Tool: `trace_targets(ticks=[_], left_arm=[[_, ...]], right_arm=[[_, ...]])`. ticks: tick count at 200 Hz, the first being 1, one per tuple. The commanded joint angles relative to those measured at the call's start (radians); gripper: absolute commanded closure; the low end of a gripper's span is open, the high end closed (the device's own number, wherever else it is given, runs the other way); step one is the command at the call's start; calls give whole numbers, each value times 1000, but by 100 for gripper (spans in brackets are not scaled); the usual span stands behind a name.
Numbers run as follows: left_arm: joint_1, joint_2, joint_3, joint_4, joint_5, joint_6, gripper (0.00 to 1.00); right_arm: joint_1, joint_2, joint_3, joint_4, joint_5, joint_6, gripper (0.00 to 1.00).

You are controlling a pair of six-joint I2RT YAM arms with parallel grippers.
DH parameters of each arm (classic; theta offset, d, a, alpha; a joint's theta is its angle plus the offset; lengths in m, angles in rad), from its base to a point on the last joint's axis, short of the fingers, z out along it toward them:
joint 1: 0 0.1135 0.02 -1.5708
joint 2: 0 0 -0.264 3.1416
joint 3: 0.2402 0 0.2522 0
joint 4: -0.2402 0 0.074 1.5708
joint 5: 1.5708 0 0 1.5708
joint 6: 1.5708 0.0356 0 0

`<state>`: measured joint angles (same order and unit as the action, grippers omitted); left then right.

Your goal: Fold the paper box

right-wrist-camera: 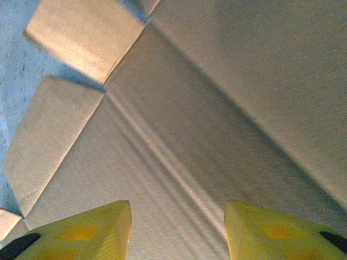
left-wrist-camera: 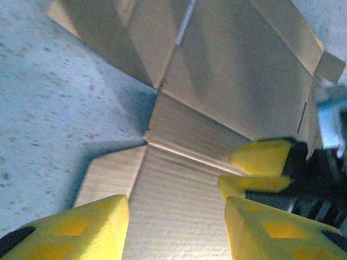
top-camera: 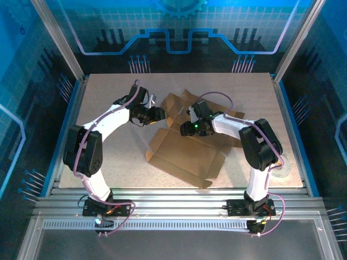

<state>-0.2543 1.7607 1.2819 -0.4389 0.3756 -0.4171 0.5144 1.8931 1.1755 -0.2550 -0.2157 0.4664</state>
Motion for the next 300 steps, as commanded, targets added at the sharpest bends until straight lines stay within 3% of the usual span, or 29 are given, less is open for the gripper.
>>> trace_targets(ticks=[1,51,113,146,160,173,241,300], left_arm=[[48,-28,-19,-3,18,15,50],[87,65,129,-136,-7,180,47],[100,352,529,-435,-116,350,44],[128,493,759,-586,-117,420,43],[136,540,833,-635,-105,443,33],[142,581,891,-669,-106,460,31],[153,716,1029,-609,-10,472,33],[158,825,1138,-658,70,471,35]], right_arm=[[51,31,-13,27,-38,-32,51],[130,59,-13,27,-56,-43,53],[216,46,-36,0,-60,-89,53],[225,45,-36,3,-52,-89,54],[224,47,-34,6,-48,-89,54],[225,49,-28,4,-49,-91,54],[226,59,-9,-16,-40,-101,55],[226,63,4,-31,-23,-104,55]])
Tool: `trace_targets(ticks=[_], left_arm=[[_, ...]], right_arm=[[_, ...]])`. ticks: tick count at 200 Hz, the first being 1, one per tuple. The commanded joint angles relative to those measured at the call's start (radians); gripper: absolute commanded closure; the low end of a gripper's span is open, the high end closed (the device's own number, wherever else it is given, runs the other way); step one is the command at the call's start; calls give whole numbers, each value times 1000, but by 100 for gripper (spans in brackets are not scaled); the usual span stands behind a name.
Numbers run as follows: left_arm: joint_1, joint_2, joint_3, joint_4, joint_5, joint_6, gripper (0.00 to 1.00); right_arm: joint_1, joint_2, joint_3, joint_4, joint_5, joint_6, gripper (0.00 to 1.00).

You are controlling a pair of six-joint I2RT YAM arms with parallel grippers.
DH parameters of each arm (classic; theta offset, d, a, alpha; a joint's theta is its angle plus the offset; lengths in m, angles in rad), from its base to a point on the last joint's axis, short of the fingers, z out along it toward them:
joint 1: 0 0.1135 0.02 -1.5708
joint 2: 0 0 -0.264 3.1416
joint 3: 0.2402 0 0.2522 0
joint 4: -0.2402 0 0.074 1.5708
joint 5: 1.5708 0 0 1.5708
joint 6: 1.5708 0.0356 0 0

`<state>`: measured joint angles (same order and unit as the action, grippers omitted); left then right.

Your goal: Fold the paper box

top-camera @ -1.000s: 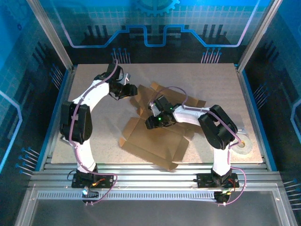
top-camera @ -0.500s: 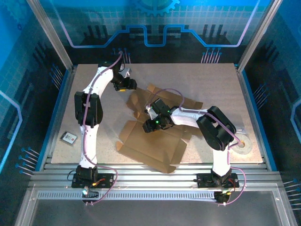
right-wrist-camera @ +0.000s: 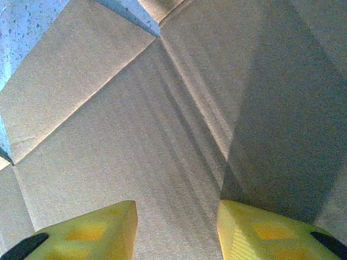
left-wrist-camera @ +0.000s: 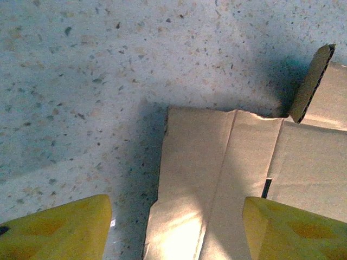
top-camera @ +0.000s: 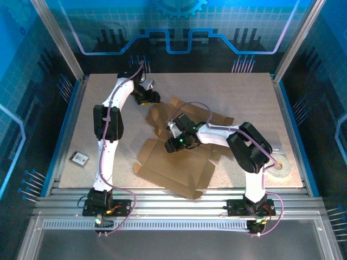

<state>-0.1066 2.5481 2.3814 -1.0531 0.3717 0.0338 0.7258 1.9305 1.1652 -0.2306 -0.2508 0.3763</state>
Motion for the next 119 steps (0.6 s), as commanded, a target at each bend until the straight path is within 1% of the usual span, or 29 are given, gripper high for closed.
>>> trace_targets(ticks=[1,20,41,77,100,113,119], left_arm=[[10,39,39,-44,74,21,35],[10,69,58,-58,95,17,35],[10,86,72,-63,133,15,40],[8,82,77,-63,240,53,57],[8,74,82,-82,241,76,65],[8,70,85,-88,237,82,67],[8,69,84,-92,237,86,70]], right_arm=[[14,26,14,-56,12,-15,55],[15,26,22,-60,12,-14,56],[15,30,29,-68,15,-19,56],[15,35,26,-66,20,-17,57],[15,36,20,-60,24,-14,57],[15,35,17,-55,23,-10,57],[15,35,16,-53,22,-9,58]])
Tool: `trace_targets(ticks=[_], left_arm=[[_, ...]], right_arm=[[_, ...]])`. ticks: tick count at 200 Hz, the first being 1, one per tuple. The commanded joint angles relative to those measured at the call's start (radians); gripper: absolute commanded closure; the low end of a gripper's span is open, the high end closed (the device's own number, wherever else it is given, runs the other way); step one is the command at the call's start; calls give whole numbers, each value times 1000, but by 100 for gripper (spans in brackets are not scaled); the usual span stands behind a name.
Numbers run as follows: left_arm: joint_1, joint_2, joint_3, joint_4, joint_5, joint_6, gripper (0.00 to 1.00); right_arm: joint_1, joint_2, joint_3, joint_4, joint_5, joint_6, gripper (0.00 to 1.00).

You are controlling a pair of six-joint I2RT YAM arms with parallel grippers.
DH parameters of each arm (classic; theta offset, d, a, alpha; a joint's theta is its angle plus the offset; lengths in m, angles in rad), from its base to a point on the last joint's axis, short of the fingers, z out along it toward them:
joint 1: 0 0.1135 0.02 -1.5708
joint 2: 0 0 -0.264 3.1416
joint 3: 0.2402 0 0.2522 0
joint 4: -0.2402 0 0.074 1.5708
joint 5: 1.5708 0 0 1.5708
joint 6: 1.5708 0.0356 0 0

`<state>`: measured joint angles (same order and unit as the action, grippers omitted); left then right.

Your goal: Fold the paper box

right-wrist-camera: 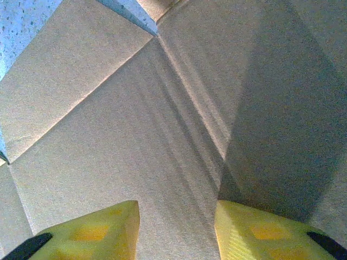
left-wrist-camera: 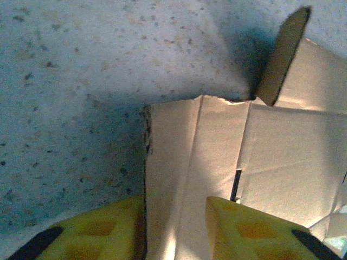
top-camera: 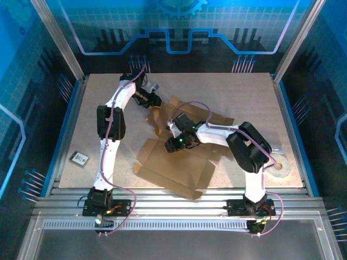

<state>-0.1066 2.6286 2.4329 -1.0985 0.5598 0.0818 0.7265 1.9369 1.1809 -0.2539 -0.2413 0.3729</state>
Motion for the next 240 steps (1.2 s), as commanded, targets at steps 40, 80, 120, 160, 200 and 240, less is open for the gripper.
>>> trace_targets(ticks=[40,80,120,160,200,240], left_arm=[[5,-26,29,-54,57,47,84],[2,-145,-118,126,86,-19,95],[-2,-309,-338,448,70,-115,94],[-8,-315,-357,510,78,-144,91],[-26,-347,-408,536,49,-127,90],[-39,-476,-596,632,-9,-117,89]], right_arm=[[13,23,0,-25,24,-1,59],[8,-27,-1,-19,29,20,61],[16,-130,-59,-8,2,76,69],[68,-186,-150,-17,48,127,90],[116,-155,-204,43,85,207,100],[122,-113,-221,95,147,292,100]])
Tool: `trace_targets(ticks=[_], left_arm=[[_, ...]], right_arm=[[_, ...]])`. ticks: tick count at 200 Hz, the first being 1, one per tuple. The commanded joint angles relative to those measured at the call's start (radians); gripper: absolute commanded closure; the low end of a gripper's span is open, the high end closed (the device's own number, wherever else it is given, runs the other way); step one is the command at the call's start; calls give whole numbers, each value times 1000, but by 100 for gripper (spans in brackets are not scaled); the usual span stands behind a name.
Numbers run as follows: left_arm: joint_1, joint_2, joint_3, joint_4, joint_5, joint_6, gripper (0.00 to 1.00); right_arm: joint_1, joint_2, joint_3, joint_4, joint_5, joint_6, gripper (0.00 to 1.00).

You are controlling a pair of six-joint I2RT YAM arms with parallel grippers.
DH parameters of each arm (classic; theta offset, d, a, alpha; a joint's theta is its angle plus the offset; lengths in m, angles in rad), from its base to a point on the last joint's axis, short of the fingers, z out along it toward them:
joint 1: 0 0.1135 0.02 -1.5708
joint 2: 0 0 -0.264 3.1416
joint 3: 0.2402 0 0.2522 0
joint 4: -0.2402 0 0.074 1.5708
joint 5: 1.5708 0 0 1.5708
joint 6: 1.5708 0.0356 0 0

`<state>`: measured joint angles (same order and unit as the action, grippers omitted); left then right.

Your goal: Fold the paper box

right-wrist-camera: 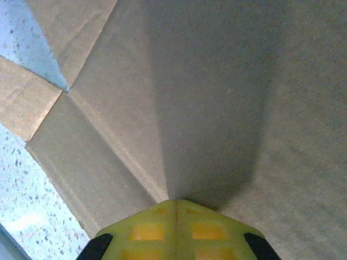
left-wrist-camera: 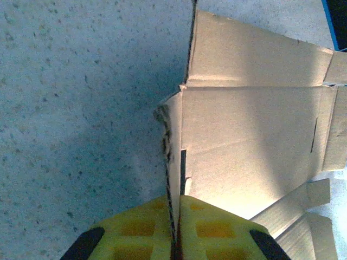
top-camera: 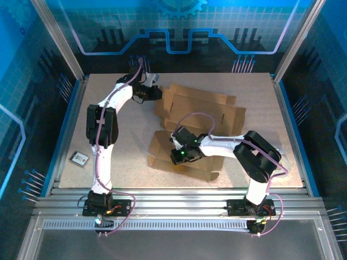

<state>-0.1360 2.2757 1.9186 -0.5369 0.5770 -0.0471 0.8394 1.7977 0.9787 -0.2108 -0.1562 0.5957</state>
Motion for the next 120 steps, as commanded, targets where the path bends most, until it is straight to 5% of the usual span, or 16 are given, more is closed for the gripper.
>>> trace_targets(ticks=[1,120], left_arm=[[-9,-128,-88,73,-28,11,90],[-16,-397,-594,301,-134,-45,88]], right_arm=[[9,27,-19,53,62,71,100],[13,63,-11,76,72,90,100]])
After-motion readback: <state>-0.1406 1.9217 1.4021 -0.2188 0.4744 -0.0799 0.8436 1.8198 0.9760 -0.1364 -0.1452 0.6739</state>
